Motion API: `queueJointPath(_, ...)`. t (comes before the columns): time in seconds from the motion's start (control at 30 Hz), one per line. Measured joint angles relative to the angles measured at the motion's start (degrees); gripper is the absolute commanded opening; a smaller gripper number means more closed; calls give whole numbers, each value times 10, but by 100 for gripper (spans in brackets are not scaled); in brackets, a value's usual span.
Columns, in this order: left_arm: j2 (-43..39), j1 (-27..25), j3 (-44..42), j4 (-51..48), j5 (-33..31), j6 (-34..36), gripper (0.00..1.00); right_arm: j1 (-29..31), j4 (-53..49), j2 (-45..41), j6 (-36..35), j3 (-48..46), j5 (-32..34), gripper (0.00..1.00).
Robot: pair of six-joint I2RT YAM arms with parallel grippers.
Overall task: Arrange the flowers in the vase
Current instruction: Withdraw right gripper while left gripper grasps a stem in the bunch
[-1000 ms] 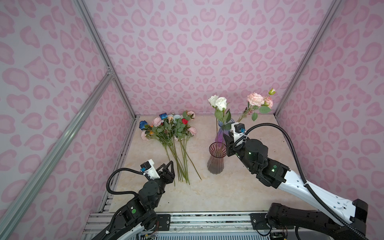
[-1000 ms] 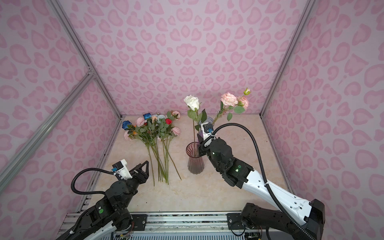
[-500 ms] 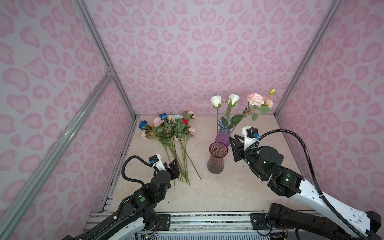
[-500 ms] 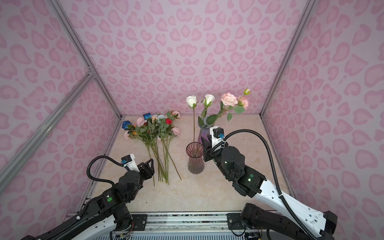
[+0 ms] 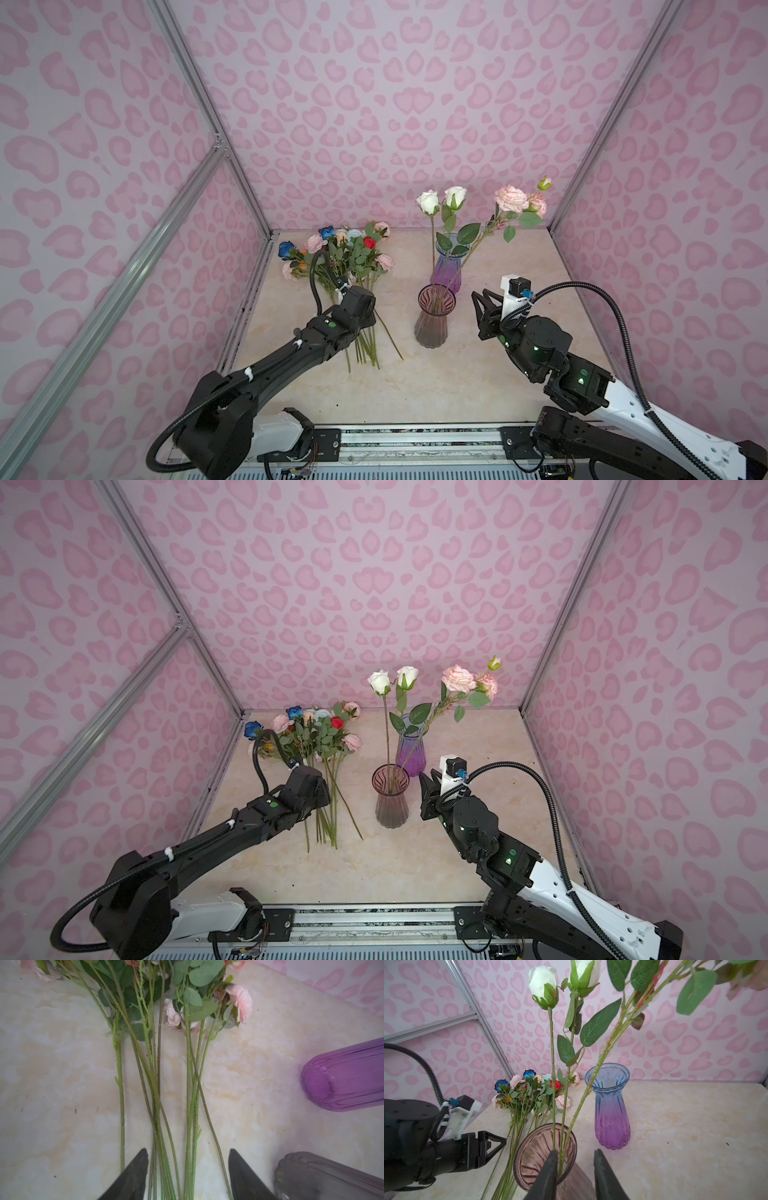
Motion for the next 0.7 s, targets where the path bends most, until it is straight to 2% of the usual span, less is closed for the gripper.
queueJointPath(0.17, 139, 24, 93, -25, 27, 35, 47, -2, -8, -28, 15, -19, 9, 32)
queueJointPath(0.2, 156, 26, 105, -32, 30, 35, 43, -3, -12, -34, 18, -22, 9, 32)
queueJointPath(0.3, 204, 29, 137, -52, 34, 48, 39, -7, -28, -52, 22, -26, 12, 32)
queueJointPath(0.33, 211, 29, 141, -54, 35, 48, 37, -8, -30, -58, 24, -28, 13, 32)
queueJointPath(0.4, 225, 28, 145, -62, 38, 48, 24, -12, -34, -68, 27, -32, 13, 32)
queueJointPath(0.47, 236, 29, 146, -67, 44, 51, 20, -16, -38, -76, 29, -34, 13, 32)
queueJointPath(0.57, 240, 29, 146, -72, 46, 52, 19, -22, -42, -78, 29, -35, 13, 33)
queueJointPath(0.7, 230, 29, 141, -74, 48, 58, 6, -25, -43, -76, 29, -35, 9, 33)
